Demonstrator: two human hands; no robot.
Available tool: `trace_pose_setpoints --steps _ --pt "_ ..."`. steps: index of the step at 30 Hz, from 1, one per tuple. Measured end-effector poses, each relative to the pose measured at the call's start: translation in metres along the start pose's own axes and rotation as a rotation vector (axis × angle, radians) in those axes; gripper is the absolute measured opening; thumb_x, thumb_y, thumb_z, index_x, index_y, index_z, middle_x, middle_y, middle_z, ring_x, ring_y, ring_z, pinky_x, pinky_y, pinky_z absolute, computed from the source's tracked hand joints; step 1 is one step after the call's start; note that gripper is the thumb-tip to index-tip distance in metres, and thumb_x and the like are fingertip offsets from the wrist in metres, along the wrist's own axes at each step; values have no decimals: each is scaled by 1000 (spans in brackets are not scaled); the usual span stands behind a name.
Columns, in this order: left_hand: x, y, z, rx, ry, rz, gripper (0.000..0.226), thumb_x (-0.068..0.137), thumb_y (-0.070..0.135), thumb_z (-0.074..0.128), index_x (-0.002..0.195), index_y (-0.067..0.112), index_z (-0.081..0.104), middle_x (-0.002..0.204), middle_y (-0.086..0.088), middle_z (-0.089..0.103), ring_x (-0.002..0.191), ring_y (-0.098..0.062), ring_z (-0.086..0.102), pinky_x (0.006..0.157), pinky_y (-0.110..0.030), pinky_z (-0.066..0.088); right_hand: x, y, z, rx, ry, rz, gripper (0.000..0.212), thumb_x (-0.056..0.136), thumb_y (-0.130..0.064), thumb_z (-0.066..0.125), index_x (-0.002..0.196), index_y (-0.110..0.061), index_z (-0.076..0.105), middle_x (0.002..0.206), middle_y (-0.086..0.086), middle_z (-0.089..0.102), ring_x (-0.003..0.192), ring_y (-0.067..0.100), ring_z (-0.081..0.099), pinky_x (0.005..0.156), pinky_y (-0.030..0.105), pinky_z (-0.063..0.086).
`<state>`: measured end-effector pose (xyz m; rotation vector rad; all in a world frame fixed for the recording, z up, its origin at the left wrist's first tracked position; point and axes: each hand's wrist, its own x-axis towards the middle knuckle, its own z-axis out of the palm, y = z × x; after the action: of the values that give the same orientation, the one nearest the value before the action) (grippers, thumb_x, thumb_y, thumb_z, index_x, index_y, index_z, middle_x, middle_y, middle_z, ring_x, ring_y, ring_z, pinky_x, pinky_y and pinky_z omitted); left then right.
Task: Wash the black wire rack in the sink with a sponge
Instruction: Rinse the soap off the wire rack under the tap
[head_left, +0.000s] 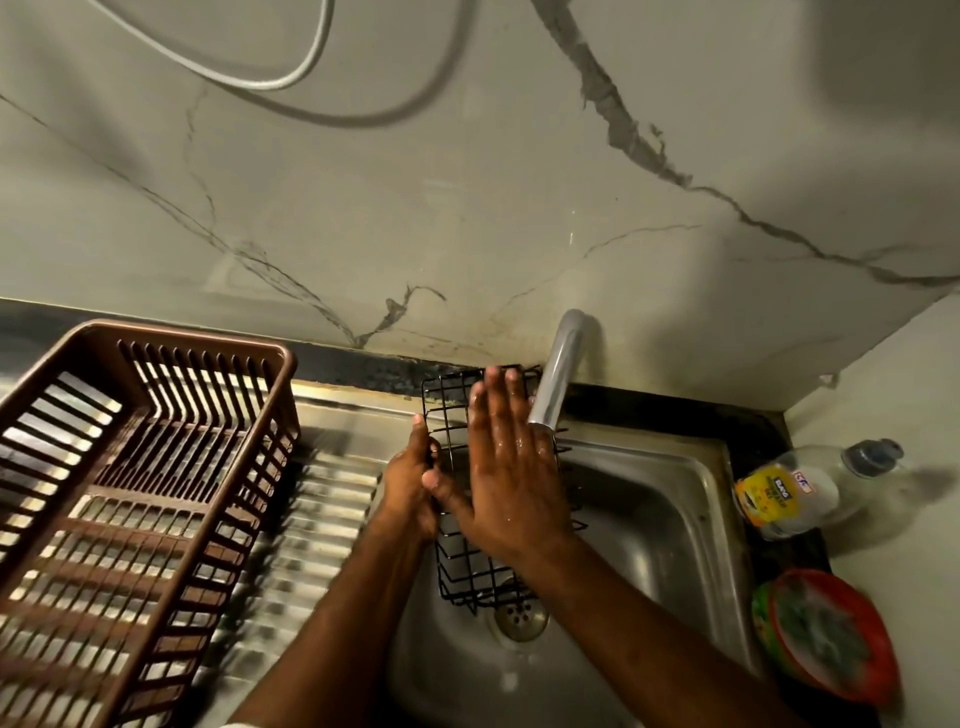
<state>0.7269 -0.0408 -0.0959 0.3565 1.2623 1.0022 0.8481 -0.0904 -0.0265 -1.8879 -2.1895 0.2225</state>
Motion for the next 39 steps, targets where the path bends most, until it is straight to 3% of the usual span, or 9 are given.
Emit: trace_pose_setpoints --steps 3,6,12,20,23,25,28,34,39 --pt "5 0 1 27 6 12 62 71 77 71 90 18 65 93 -13 60 78 -28 57 68 -37 50 -32 -7 16 -54 12 -123 87 99 -68 23 159 -9 1 167 12 -13 154 28 -12 124 52 9" --pt "9 4 0 -15 -24 -30 44 83 66 67 72 24 57 64 3 53 52 -12 46 49 -25 43 -60 18 31 -33 22 -139 73 103 -55 22 160 -13 6 168 7 -6 155 26 -3 122 51 12" --pt "1 1 12 -18 -56 8 45 91 61 61 65 26 51 54 9 43 40 -5 33 35 -18 29 -23 39 12 -39 135 229 80 100 -62 18 158 -8 17 166 13 -11 155 31 -6 124 52 10" --pt "-8 -1 3 -60 1 -3 61 84 71 63 88 11 70 95 -20 69 86 -32 65 89 -50 54 12 -19 -6 -48 140 163 83 101 -61 23 159 -9 -5 166 12 -16 154 31 -13 117 54 29" --pt "-7 -1 -6 -54 24 24 56 90 67 59 89 11 65 88 -17 63 77 -28 62 68 -34 58 -13 -24 7 -73 96 26 79 103 -56 28 159 -9 -1 167 13 -13 154 30 -12 123 53 17" --pt "-8 2 -8 -69 73 10 51 91 66 57 67 21 53 56 -3 50 47 -14 47 44 -24 41 -40 -20 18 -93 61 -95 73 104 -53 28 160 -11 5 168 10 -8 155 28 -8 122 53 18" --pt "-9 6 -9 -201 56 -40 52 86 67 62 59 25 46 47 8 38 33 -6 31 32 -18 28 -78 3 28 -53 52 -101 67 104 -53 24 161 -20 10 169 0 -3 155 24 -2 120 54 17" --pt "-18 -5 2 -349 131 8 47 95 63 53 66 26 46 54 7 39 38 -6 31 34 -18 29 -55 28 16 15 114 399 79 98 -66 9 160 -18 -3 167 4 -12 154 26 -15 124 54 6" --pt "-21 -11 9 -400 174 70 49 97 64 50 68 25 46 54 6 41 43 -9 35 39 -21 34 -20 -9 -12 58 95 485 92 95 -73 9 159 -7 6 166 20 -5 153 33 -15 124 53 0"
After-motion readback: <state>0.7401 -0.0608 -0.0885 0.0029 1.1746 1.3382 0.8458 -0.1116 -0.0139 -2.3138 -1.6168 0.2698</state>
